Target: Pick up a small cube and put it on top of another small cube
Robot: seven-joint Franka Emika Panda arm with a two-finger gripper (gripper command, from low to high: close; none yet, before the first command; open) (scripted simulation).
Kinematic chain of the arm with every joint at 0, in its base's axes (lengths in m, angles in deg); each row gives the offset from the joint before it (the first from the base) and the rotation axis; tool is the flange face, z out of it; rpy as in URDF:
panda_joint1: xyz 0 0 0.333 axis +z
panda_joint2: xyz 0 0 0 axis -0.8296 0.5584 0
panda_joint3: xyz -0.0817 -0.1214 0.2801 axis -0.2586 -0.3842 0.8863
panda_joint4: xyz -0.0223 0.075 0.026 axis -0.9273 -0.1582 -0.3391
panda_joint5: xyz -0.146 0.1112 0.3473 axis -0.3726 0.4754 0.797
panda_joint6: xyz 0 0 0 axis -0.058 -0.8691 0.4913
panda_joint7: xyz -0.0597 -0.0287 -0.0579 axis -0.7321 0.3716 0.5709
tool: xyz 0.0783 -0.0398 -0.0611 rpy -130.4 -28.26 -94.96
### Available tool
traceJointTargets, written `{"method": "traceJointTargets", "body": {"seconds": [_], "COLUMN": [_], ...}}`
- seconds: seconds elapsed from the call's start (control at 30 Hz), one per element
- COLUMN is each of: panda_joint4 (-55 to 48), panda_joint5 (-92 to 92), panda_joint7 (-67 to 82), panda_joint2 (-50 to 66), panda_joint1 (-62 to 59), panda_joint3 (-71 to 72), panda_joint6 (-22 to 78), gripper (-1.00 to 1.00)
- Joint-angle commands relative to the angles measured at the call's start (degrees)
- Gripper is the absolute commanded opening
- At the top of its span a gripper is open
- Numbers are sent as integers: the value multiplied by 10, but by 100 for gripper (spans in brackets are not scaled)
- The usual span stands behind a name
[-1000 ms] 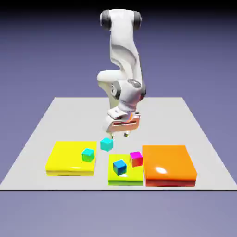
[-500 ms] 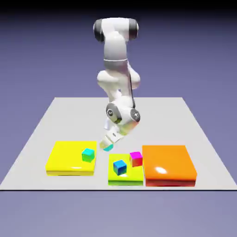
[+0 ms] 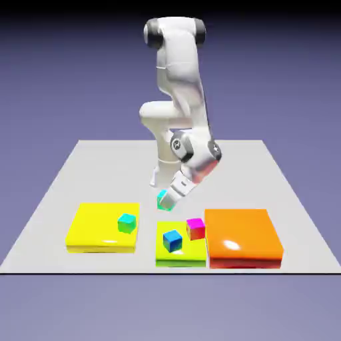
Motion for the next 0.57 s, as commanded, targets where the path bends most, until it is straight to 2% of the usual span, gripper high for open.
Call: {"method": "traceJointTargets", "body": {"seconds": [0.0, 0.23, 0.4, 0.43, 0.53], "panda_joint4": [-19, -143, -135, -135, -139], "panda_joint5": [-6, -36, -118, -118, -73], "panda_joint7": [22, 170, 111, 111, 143], "panda_joint2": [2, 12, 88, 88, 47], "panda_joint1": [16, 148, 126, 126, 138], "panda_joint3": [-5, -40, -72, -72, -55], "panda_joint6": [6, 48, -26, -26, 14], "gripper": [-100, -100, -100, 100, 100]}}
